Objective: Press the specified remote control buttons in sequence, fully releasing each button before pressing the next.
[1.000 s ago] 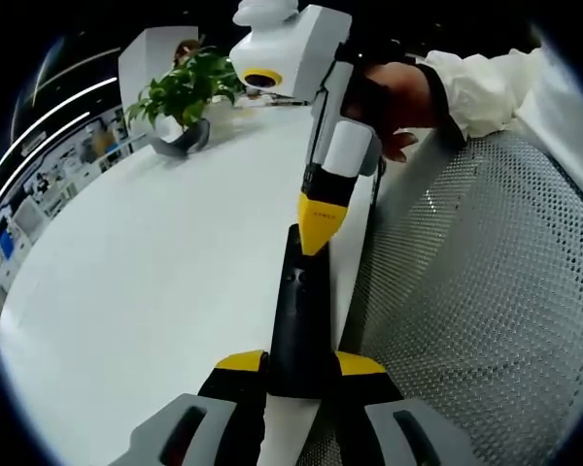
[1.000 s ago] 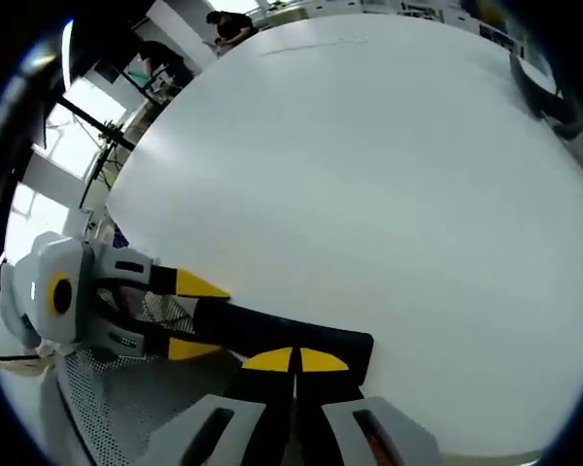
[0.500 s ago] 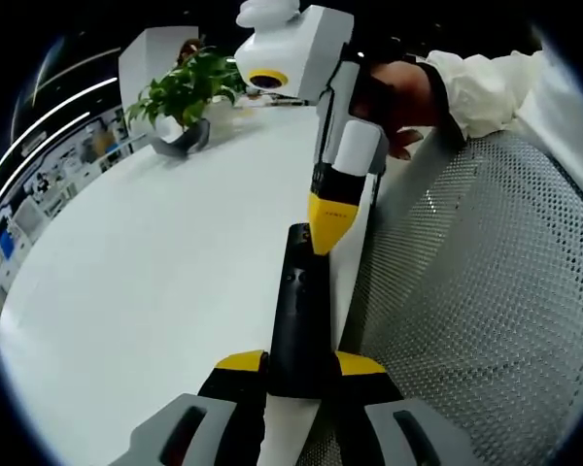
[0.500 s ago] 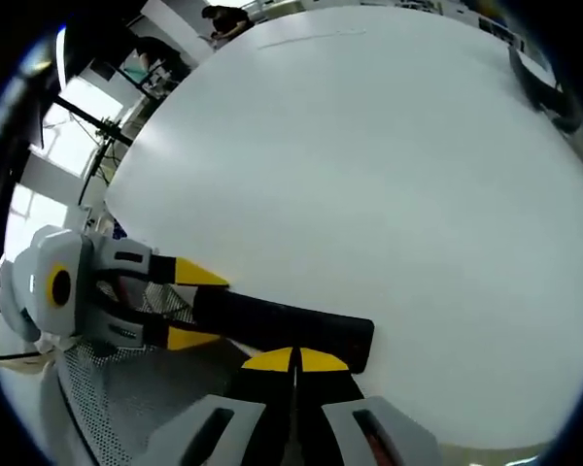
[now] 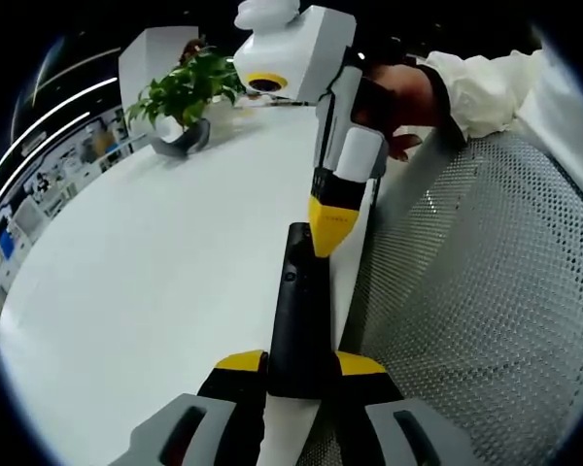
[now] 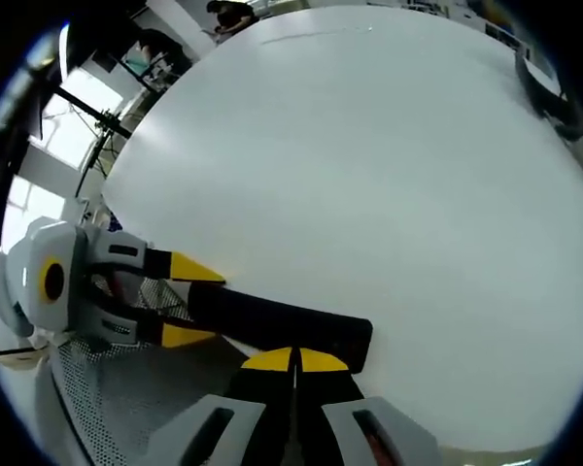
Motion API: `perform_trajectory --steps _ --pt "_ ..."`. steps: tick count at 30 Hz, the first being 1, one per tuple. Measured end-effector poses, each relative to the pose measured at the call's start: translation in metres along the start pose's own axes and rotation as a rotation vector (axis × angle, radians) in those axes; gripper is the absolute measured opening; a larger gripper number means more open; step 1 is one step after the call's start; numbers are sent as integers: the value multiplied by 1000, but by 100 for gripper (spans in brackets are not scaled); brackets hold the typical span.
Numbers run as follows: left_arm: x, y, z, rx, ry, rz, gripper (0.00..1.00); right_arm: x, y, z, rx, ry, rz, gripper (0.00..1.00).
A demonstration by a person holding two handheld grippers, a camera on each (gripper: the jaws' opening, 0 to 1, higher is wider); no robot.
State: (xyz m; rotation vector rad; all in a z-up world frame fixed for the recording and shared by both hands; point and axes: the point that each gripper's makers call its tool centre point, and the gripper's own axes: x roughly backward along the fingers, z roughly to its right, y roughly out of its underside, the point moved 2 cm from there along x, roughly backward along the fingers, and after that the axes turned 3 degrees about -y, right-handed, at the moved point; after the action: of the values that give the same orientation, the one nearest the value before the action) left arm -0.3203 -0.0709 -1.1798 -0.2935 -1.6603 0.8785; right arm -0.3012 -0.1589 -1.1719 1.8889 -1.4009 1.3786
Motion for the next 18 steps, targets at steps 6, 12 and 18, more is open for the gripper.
perform_trajectory --steps 6,12,18 --pt "0 0 0 -4 -1 -5 27 0 0 -1 -8 0 4 0" --pt "2 0 -2 30 -12 -20 30 2 -1 0 -52 -26 8 0" --pt "1 -2 -4 23 -13 -25 28 2 -3 -2 -18 1 16 0"
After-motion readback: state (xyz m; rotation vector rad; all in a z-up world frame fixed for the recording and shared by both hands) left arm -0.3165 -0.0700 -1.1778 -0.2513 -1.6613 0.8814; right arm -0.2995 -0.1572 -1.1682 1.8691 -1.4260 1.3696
